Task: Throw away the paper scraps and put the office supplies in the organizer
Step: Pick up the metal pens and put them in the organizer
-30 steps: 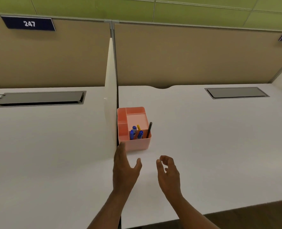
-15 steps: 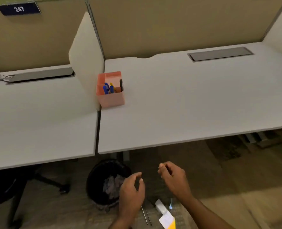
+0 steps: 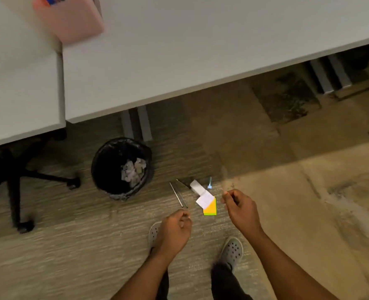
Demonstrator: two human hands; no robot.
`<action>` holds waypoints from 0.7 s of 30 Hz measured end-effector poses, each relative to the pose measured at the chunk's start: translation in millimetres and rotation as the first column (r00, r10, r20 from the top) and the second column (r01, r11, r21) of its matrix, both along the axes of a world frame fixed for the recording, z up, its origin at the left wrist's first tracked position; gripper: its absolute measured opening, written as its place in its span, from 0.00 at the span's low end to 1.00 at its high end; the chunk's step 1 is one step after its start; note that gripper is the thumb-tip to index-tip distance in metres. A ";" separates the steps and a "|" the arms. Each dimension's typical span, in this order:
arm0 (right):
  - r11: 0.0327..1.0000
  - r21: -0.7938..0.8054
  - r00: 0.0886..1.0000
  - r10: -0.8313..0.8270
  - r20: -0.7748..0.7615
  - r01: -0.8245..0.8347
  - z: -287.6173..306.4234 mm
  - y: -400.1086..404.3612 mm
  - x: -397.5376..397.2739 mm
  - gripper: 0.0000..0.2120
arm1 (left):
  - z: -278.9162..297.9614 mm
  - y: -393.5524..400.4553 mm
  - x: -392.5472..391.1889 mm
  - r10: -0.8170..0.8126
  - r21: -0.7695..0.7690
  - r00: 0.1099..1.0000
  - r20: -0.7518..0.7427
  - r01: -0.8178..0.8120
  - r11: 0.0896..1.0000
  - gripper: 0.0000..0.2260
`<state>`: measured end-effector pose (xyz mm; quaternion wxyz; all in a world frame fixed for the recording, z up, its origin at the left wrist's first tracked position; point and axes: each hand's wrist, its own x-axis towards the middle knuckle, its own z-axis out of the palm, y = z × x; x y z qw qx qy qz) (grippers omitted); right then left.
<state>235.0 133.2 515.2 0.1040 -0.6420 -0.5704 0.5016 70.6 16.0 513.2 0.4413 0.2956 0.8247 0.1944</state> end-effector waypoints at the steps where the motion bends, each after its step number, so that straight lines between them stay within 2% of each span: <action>1: 1.000 -0.014 1.000 -0.007 0.015 0.007 -21.6 -7.1 1.7 0.10 | -21.1 -3.1 -2.2 -0.007 -0.025 1.000 0.001 0.007 1.000 0.07; 5: 0.997 -0.078 0.995 0.018 0.093 -0.011 -122.5 -41.5 -2.2 0.10 | -112.5 -18.3 -14.3 0.003 -0.082 1.000 -0.002 -0.003 0.997 0.07; 9: 0.961 -0.278 0.991 0.029 0.129 0.008 -236.1 -73.0 -19.4 0.11 | -212.1 -35.1 -35.5 0.056 -0.143 0.998 -0.009 -0.057 0.988 0.06; 12: 0.945 -0.327 0.985 0.084 0.153 -0.030 -316.9 -78.2 -40.1 0.13 | -289.8 -31.0 -60.5 0.042 -0.179 0.997 -0.057 -0.052 0.982 0.07; 16: 0.887 -0.341 0.908 0.384 0.167 -0.312 -411.0 -63.4 -83.3 0.12 | -390.9 -12.3 -97.8 -0.010 -0.261 0.995 -0.104 -0.017 0.965 0.08; 18: 0.849 -0.249 0.828 0.517 0.216 -0.466 -452.5 -54.3 -111.4 0.09 | -432.4 -5.0 -110.5 -0.039 -0.312 0.994 -0.101 0.006 0.950 0.07; 21: 0.792 -0.096 0.718 0.591 0.369 -0.603 -503.5 -30.5 -155.0 0.10 | -482.8 12.8 -117.4 -0.049 -0.329 0.993 -0.110 0.010 0.944 0.08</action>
